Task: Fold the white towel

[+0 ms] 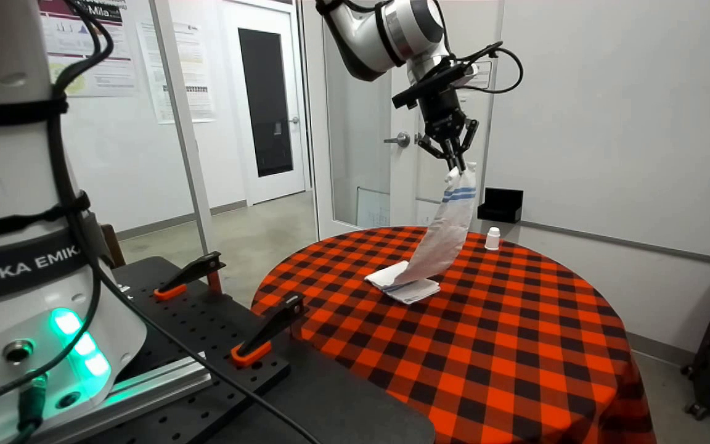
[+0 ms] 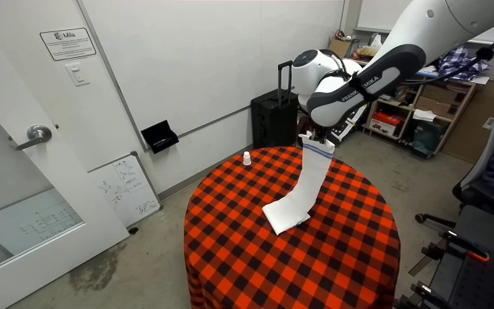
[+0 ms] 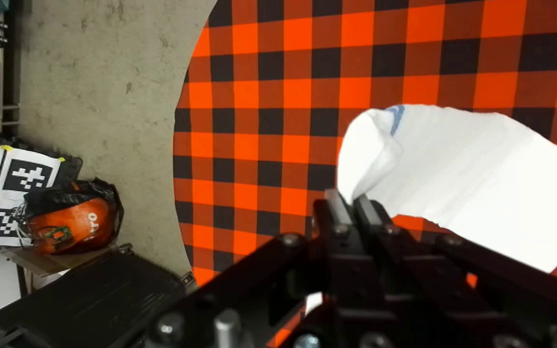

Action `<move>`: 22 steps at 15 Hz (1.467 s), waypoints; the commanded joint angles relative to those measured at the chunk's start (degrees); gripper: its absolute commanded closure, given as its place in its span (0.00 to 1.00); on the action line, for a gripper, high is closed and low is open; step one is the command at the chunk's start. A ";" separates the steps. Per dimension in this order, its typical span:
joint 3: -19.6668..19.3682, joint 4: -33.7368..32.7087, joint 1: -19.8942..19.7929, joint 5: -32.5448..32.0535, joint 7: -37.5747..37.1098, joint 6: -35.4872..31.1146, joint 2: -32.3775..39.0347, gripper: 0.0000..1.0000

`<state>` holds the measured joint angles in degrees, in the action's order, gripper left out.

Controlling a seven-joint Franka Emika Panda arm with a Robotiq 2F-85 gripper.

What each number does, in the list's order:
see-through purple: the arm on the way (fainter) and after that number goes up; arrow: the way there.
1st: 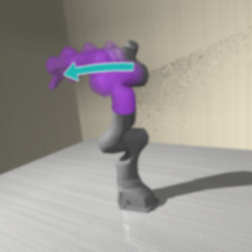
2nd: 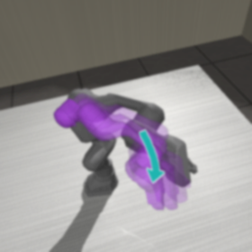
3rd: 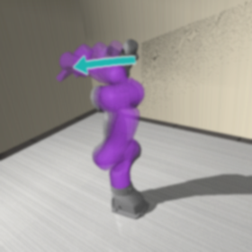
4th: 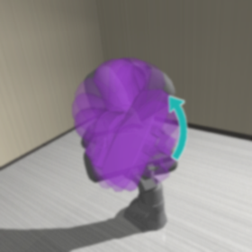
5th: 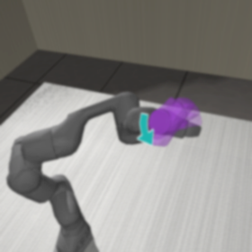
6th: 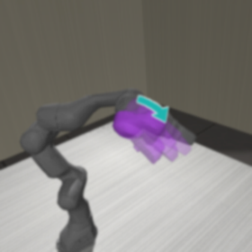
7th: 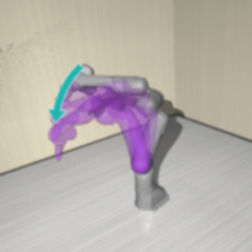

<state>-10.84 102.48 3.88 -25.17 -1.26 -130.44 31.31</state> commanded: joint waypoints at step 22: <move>16.53 -2.84 -0.51 10.95 10.83 -13.32 8.23 0.99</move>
<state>4.10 102.14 4.02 -17.95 5.95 -142.93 37.87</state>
